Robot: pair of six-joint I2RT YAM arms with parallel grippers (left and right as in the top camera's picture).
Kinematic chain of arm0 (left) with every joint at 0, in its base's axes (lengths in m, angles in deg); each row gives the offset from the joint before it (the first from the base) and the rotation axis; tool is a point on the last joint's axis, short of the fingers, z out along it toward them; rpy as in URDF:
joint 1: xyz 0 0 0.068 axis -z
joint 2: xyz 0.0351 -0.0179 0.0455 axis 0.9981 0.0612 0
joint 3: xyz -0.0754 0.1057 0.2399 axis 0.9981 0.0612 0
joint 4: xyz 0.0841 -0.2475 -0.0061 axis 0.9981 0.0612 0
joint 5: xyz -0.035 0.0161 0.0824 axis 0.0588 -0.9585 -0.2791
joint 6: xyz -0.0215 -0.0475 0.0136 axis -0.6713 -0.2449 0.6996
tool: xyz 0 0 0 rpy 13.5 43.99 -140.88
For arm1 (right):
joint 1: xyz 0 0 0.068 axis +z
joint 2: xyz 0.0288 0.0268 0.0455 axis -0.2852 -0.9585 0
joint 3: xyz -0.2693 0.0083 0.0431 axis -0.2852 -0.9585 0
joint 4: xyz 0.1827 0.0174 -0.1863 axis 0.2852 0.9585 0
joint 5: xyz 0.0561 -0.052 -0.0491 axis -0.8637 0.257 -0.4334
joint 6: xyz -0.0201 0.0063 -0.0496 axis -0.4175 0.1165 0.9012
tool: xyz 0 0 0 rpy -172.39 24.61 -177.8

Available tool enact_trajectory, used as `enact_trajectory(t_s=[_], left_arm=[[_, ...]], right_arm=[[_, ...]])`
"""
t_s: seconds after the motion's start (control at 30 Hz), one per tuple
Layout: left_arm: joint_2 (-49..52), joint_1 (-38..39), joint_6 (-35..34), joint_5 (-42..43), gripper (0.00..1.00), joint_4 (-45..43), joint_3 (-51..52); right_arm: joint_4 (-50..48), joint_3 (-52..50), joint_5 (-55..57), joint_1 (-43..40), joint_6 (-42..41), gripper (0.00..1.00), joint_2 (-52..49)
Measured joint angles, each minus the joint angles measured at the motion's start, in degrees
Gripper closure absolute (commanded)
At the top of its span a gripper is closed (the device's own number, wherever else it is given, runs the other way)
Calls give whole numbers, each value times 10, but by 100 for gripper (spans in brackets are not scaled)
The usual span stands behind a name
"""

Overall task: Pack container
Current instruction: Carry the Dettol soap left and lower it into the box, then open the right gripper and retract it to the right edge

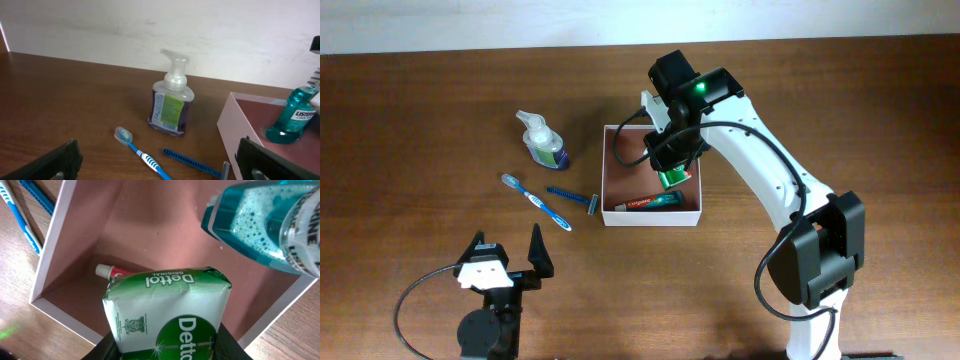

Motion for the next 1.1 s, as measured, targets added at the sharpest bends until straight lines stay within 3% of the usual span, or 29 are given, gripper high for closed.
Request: enact_trajectory(t_s=[0.03,0.1,0.13,0.67,0.8,0.93,1.0,1.1], left_arm=[[0,0,0,0,1,0,0],[0,0,0,0,1,0,0],[0,0,0,0,1,0,0],[0,0,0,0,1,0,0],[0,0,0,0,0,0,0],[0,0,0,0,1,0,0],[0,0,0,0,1,0,0],[0,0,0,0,0,0,0]], right_arm=[[2,0,0,0,0,65,0],[6,0,0,0,-3,38,0],[9,0,0,0,-5,34,0],[45,0,69,-2,-5,31,9],[45,9,119,-17,-18,24,52],[46,22,146,-79,-37,17,131],[48,27,154,-135,-46,2,172],[50,32,165,-229,-51,1,217]])
